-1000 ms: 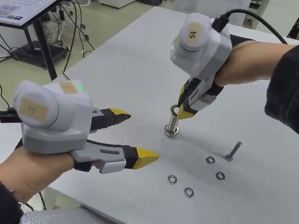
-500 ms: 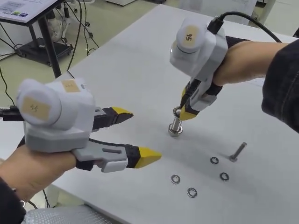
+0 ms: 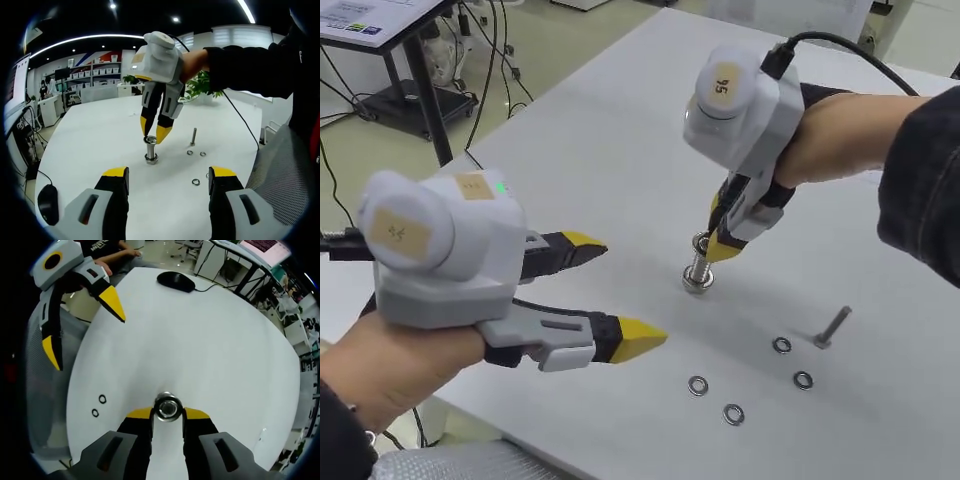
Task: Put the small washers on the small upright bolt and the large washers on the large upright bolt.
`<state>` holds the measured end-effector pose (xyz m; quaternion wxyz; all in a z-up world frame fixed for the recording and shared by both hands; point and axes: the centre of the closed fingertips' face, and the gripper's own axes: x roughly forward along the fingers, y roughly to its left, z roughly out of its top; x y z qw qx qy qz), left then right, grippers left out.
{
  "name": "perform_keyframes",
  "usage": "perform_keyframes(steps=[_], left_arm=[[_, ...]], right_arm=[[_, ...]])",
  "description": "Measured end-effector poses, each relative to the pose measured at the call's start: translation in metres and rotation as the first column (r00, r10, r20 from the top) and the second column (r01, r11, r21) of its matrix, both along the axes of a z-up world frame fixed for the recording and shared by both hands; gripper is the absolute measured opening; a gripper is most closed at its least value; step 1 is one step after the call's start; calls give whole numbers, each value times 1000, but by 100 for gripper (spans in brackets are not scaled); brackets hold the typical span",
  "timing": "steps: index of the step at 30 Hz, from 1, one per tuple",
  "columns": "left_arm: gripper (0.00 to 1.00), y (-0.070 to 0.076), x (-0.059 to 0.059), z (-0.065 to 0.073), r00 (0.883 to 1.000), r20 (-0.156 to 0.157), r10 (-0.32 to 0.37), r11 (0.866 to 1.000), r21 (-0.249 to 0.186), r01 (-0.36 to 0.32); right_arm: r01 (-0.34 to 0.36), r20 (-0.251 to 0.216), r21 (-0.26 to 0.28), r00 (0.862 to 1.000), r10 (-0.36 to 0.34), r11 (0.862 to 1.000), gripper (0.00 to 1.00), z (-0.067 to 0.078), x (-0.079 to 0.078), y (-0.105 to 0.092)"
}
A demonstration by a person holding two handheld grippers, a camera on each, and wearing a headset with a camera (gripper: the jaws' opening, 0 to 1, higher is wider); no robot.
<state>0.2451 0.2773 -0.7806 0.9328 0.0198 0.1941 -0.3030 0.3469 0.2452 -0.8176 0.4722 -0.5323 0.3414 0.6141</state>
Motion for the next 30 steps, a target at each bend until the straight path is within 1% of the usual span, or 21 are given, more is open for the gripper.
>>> perform_keyframes(steps=[8,16,22,27,30], left_arm=[[64,0,0,0,1000,-4,-1,1000,1,1],[64,0,2,-1,1000,-9,0,1000,2,0],[64,0,2,-1,1000,-12,0,1000,3,0],[64,-1,2,-2,1000,-14,-5,1000,5,5],[64,-1,1,-3,1000,-15,-6,1000,5,6]], right_arm=[[-1,-5,-7,1000,1,1000,23,-5,2,0],[1,-18,-23,1000,-2,1000,23,-16,3,0],[18,-30,-21,999,-18,1000,23,-25,6,-1],[27,-42,-16,999,-28,1000,23,-32,5,1],[29,-41,-20,999,-29,999,23,-36,5,1]])
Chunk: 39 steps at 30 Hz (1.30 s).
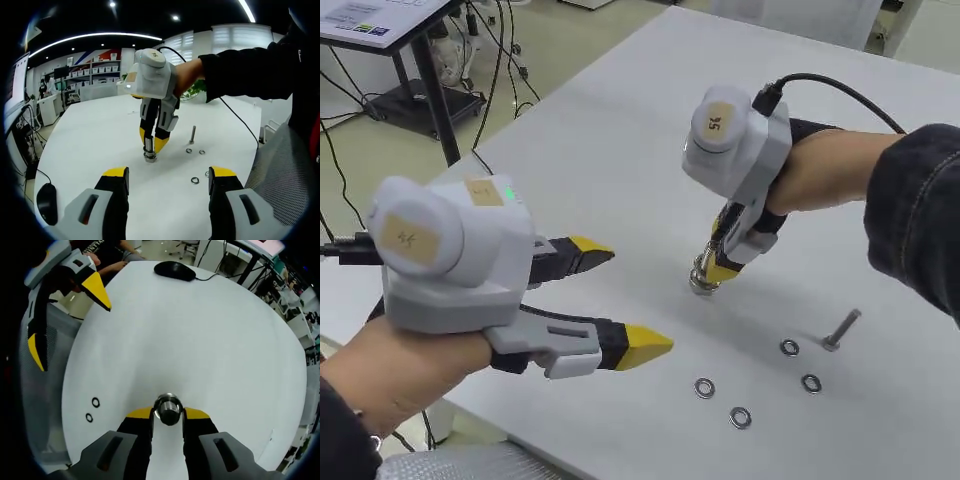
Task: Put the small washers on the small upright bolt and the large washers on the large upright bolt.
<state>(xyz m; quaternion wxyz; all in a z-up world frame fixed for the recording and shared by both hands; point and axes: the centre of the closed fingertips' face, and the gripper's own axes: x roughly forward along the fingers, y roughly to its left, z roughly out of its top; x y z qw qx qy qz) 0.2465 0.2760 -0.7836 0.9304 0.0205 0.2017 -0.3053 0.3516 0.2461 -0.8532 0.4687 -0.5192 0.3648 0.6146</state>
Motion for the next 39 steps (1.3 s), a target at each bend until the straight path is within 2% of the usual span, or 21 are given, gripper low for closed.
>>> perform_keyframes(steps=[10,24,28,33,39], left_arm=[[64,2,-2,-2,1000,-3,3,1000,0,-3],[63,2,-3,-2,1000,-3,1,1000,-1,-1],[63,2,-4,-2,1000,-5,2,1000,-1,-2],[63,1,-3,-2,1000,-4,-1,1000,0,1],[63,-1,-2,-1,1000,-2,-13,1000,3,13]], right_arm=[[-8,12,-17,1000,8,1000,23,-12,-3,-1],[-6,13,-18,1000,7,1000,24,-15,-3,-2],[-8,13,-19,1000,9,1000,24,-13,-3,-2],[2,14,-20,1000,-1,1000,29,-11,-1,-7],[22,32,8,999,-22,1000,31,-3,5,-10]])
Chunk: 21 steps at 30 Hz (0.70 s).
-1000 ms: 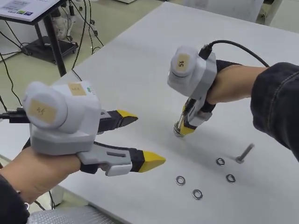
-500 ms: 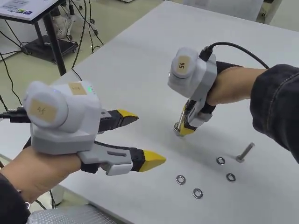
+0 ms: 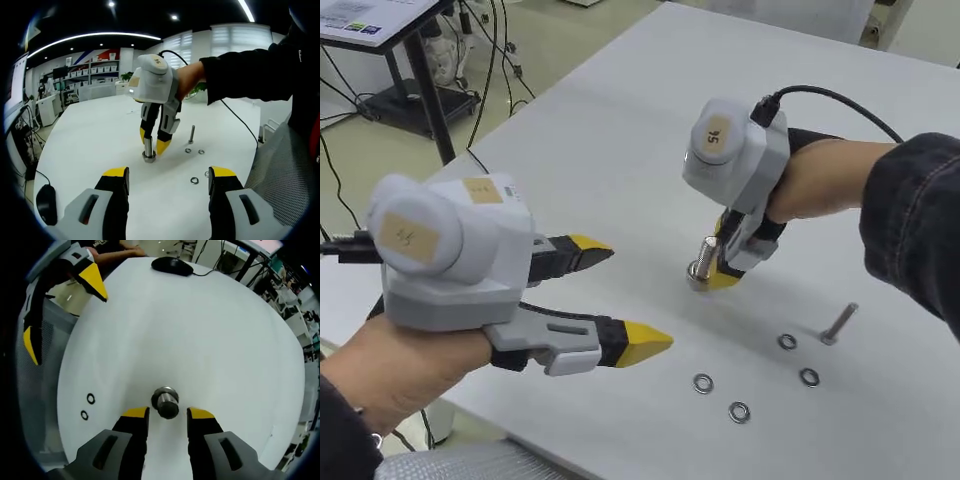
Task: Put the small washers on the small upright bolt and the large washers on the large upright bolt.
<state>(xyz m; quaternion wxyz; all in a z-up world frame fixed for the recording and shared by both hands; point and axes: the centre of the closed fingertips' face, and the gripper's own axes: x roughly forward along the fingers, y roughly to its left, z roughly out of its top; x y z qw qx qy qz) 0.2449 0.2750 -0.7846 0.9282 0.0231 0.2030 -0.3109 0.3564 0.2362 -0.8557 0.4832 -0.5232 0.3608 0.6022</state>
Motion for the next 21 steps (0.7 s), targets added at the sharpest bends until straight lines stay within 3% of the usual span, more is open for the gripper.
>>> perform_keyframes(steps=[9,21], left_arm=[[63,-2,2,2,1000,4,-14,1000,6,14],[63,-9,6,5,999,7,-40,999,15,40]], right_arm=[[27,25,47,999,-28,999,31,21,3,-10],[73,28,82,997,-76,994,31,34,-3,-36]])
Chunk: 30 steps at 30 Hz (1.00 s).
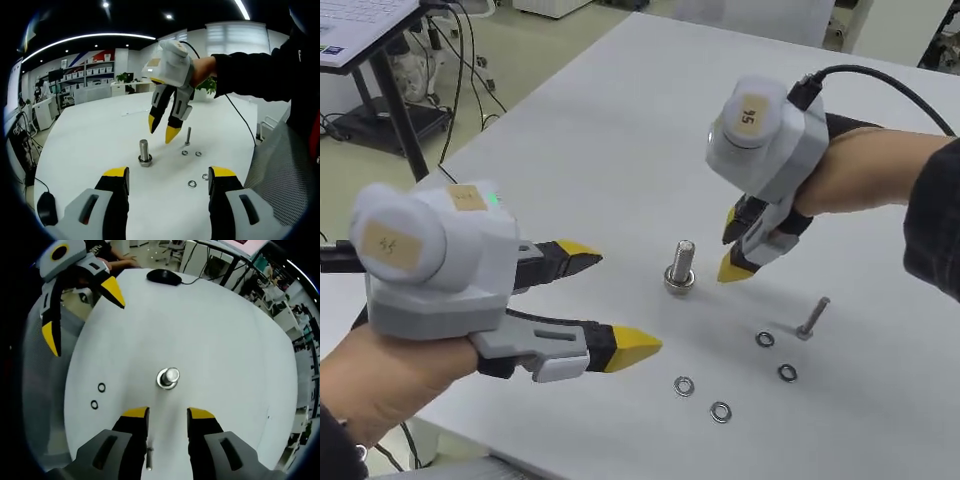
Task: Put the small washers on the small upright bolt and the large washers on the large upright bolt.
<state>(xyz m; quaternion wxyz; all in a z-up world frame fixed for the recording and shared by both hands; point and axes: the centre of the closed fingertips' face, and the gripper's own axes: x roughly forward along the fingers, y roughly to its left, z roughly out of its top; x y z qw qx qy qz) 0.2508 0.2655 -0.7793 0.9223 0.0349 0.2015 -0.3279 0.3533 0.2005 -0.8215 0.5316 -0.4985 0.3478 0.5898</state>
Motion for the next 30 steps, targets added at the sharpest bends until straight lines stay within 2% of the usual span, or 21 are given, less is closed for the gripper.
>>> perform_keyframes(steps=[8,14,22,30], left_arm=[[63,-7,1,2,1000,1,-23,1000,4,23],[63,-12,2,2,999,3,-39,999,4,39],[63,-13,3,2,999,4,-49,999,1,49],[63,-17,3,2,998,5,-67,998,1,67]], right_arm=[[26,11,27,1000,-26,999,31,10,-9,-16],[30,14,34,999,-30,999,31,12,-19,-25],[52,-5,30,999,-52,998,31,5,-34,-41],[81,-25,0,996,-81,997,29,-9,-38,-58]])
